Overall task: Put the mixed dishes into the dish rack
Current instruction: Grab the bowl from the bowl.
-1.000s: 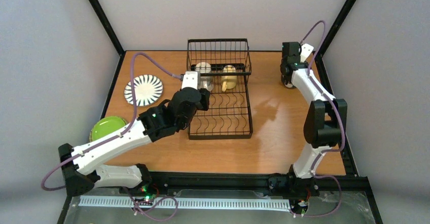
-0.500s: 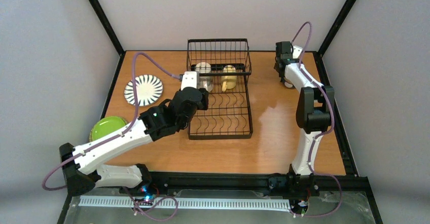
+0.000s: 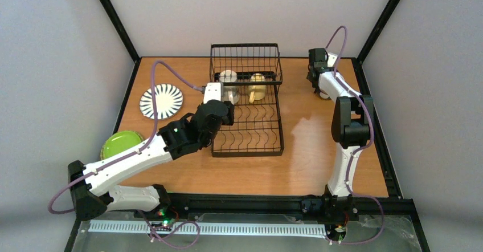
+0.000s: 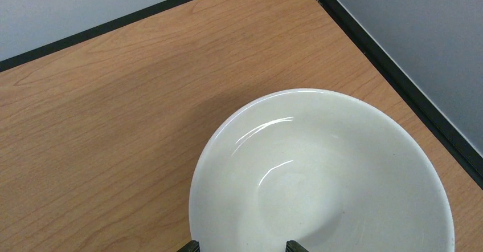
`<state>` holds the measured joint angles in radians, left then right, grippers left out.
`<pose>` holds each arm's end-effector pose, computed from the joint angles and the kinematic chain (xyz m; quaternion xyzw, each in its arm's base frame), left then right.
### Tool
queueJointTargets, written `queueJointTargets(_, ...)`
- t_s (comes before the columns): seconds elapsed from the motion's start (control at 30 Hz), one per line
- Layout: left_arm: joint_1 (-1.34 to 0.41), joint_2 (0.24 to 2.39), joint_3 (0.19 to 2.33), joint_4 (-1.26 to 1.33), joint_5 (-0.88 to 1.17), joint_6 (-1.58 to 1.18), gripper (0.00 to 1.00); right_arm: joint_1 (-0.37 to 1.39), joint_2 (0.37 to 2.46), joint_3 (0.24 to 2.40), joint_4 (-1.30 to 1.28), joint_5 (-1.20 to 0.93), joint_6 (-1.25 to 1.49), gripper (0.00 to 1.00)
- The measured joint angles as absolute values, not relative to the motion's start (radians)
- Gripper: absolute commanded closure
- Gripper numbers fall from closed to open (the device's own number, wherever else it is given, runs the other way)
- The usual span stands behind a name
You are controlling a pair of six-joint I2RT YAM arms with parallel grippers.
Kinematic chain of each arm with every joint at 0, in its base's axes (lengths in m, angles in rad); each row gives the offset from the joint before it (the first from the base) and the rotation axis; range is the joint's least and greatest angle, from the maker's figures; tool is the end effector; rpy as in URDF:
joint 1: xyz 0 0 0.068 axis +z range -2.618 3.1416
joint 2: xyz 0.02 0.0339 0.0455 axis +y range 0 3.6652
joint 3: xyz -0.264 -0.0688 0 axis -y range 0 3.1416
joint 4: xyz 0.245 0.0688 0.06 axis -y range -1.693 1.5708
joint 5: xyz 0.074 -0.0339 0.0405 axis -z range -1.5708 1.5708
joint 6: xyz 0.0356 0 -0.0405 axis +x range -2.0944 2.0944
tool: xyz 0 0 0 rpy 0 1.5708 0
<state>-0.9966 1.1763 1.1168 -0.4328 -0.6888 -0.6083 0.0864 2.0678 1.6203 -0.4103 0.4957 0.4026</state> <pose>0.1581 -0.2027 0.3546 -0.0143 0.8260 -0.1462 0.5442 0.4613 0.0230 0.2140 0.2276 0.8837 -0.1412 0.3839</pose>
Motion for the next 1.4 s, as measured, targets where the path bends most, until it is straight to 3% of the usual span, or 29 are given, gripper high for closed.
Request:
queueJointTargets(0.63,-0.997,1.19,1.115,-0.424,-0.683,-0.625,0.0,0.086,2.068,1.612,-0.399,0.464,0.399,0.13)
queueJointTargets(0.83,-0.997,1.203,1.114,-0.419,-0.683,-0.625,0.0,0.086,2.069,1.612,-0.399,0.459,0.399,0.17)
queueJointTargets(1.17,-0.994,1.213,1.107,-0.418,-0.683,-0.625,0.0,0.087,2.124,1.613,-0.384,0.458,0.388,0.51)
queueJointTargets(1.4,-0.992,1.213,1.097,-0.418,-0.68,-0.625,0.0,0.087,2.127,1.613,-0.376,0.469,0.384,0.6)
